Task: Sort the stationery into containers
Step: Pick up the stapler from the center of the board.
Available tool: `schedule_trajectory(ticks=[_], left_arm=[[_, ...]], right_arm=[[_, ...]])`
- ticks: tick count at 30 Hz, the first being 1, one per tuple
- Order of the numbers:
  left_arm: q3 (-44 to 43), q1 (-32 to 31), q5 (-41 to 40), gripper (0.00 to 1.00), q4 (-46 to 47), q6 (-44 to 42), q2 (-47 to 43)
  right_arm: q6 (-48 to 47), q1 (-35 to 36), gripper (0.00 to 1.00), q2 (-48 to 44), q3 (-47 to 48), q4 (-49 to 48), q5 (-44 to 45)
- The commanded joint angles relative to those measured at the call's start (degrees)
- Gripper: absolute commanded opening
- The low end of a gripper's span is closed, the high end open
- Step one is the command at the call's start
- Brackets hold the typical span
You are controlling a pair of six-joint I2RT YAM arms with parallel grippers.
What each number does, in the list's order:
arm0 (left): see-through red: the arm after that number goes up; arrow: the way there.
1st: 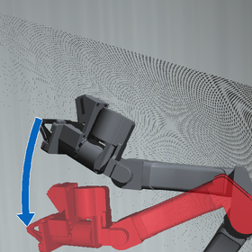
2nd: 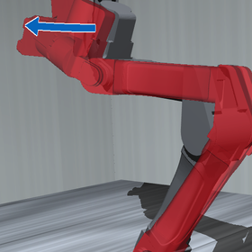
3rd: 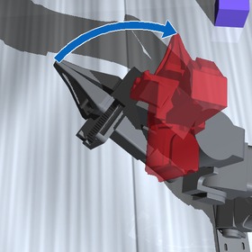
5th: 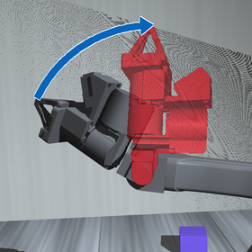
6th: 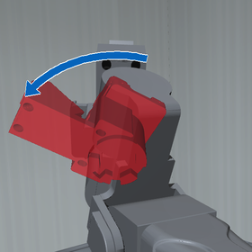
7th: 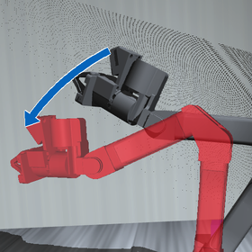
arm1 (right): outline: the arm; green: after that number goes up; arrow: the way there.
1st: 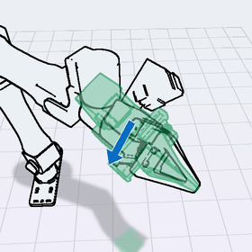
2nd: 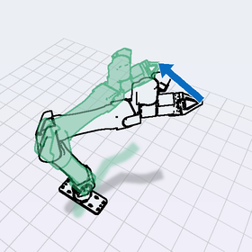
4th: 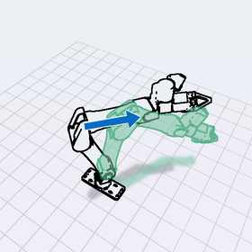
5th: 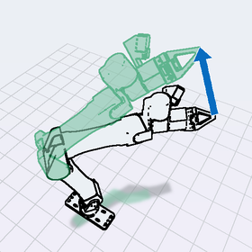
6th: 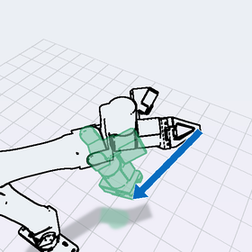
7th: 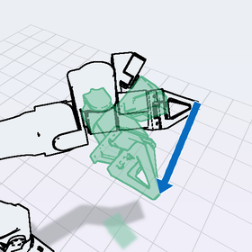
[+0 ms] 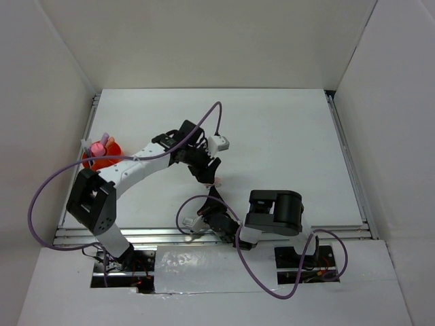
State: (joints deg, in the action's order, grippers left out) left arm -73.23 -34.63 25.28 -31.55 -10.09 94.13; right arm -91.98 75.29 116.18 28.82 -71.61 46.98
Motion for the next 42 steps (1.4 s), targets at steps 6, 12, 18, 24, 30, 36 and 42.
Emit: schedule_trajectory(ticks=[6,12,18,24,30,36,42], left_arm=[[-2.4,-1.2,-0.1,0.6,-0.6,1.0,2.2],[-2.9,-1.2,-2.1,0.59,-0.5,1.9,4.4],[-3.8,-1.1,-2.3,0.58,-0.8,1.7,6.0],[-3.8,-1.1,-1.2,0.36,-0.9,1.6,6.0],[-3.5,-1.1,0.6,0.16,-1.1,1.6,6.0],[-3.0,-1.1,0.3,0.02,-0.8,1.9,5.5],[-2.4,0.0,-1.1,0.0,0.9,3.7,4.9]], right_arm=[[0.9,0.7,0.0,-1.7,0.4,-15.6,1.1],[0.9,0.9,0.0,-1.6,0.4,-15.9,1.6],[0.9,1.0,0.0,-2.3,0.4,-15.7,1.5],[0.9,0.9,0.0,-2.2,0.4,-15.5,1.4],[1.0,0.8,0.0,-2.4,0.6,-14.9,1.8],[1.0,0.8,0.33,-3.3,0.6,-14.5,2.2],[-0.1,1.8,0.61,-4.7,0.5,-14.3,2.3]])
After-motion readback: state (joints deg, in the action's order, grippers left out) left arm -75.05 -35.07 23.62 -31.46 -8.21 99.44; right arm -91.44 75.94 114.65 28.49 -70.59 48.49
